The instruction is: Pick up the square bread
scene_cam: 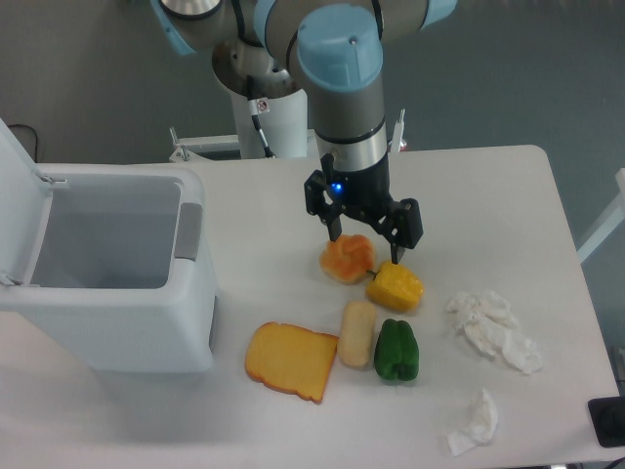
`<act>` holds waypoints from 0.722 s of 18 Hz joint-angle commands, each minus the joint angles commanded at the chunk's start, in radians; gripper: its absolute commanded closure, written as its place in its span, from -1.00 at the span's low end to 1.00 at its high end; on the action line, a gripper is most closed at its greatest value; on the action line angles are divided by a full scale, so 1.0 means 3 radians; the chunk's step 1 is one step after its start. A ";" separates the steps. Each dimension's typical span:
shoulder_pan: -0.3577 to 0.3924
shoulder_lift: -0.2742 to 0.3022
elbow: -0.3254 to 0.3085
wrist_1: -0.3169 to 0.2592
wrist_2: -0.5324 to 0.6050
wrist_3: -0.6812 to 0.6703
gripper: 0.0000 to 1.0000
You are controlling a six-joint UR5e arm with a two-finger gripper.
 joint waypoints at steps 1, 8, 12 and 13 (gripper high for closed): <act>0.0000 -0.0015 -0.0005 -0.0010 -0.0005 -0.0005 -1.00; 0.0026 -0.0331 0.0025 -0.0010 -0.0026 -0.0429 -1.00; 0.0041 -0.0501 0.0097 0.0000 -0.0031 -0.0710 -1.00; 0.0041 -0.0526 0.0112 0.0000 -0.0031 -0.0766 -1.00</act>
